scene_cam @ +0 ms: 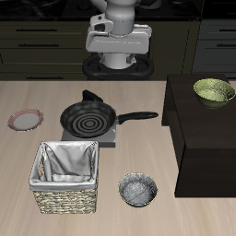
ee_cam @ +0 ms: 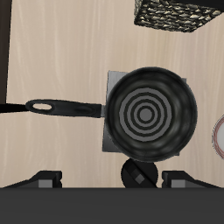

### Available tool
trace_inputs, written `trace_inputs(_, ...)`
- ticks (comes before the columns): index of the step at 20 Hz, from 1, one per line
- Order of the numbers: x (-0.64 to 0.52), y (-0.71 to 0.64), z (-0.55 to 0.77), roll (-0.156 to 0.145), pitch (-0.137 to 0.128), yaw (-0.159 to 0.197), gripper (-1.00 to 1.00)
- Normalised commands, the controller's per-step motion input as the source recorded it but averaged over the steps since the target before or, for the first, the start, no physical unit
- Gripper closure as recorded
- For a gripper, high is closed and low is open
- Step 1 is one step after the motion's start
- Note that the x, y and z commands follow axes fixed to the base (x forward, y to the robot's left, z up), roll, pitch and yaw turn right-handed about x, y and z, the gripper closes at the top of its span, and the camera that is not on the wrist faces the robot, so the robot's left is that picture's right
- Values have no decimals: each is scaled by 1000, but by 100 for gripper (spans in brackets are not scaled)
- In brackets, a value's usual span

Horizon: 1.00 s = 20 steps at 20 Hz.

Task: Place the green bowl on the plate

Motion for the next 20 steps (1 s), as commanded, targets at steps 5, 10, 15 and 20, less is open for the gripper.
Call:
trace_inputs(5,138,2,-98,-8,34,-13,-100)
trace_inputs(10,219,64,32,-21,3,-5,-100)
trace_inputs(15,169,190,106,-5,10,-5,-100)
trace_inputs(20,38,413,171,35,-26,14,-100)
